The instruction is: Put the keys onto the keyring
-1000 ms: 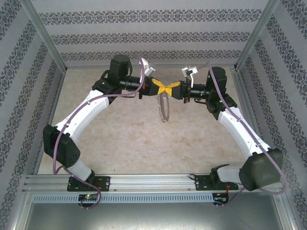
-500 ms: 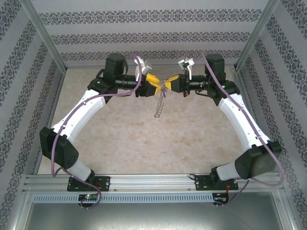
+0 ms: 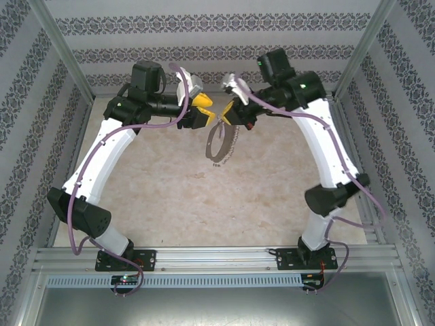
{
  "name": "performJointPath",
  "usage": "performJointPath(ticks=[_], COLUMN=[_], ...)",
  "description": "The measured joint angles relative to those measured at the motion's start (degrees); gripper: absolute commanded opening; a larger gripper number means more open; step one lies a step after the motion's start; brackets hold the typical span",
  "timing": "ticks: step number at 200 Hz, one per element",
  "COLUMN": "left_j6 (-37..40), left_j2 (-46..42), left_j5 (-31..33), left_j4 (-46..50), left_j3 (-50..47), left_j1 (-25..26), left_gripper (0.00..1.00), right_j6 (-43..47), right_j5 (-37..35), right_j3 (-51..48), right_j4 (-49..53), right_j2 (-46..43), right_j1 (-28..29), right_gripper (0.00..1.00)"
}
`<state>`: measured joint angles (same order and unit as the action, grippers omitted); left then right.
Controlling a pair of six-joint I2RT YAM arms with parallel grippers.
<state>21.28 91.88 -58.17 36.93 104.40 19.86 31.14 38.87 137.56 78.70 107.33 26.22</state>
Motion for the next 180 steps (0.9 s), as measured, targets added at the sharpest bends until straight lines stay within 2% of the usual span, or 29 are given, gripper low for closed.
performJointPath(ticks=[20,53,117,180], left_j6=[1.6,3.5,3.7,2.7], left_j2=[0.8,1.2,1.2,2.6], left_j5=[-0.7,-1.8,-4.8,-6.5], left_j4=[2.1,3.9,2.9,0.5], left_j3=[0.0,-0.9,-6.4,-6.7], left_j1=[0.0,0.0,0.0,2.1], left_gripper=[0.47,0.45,0.40,0.36], right_j6=[2.0,3.7,4.7,4.9], right_j5=[-2.9,-4.0,-4.0,-3.8], right_j3=[2.6,3.0,3.1,2.8], right_j4=[5.4,9.9,11.1,10.9], right_j2=[3.5,4.0,3.4,3.0], right_j1=[1.0,0.9,0.9,0.9], right_gripper=[0.00,0.00,0.00,0.00])
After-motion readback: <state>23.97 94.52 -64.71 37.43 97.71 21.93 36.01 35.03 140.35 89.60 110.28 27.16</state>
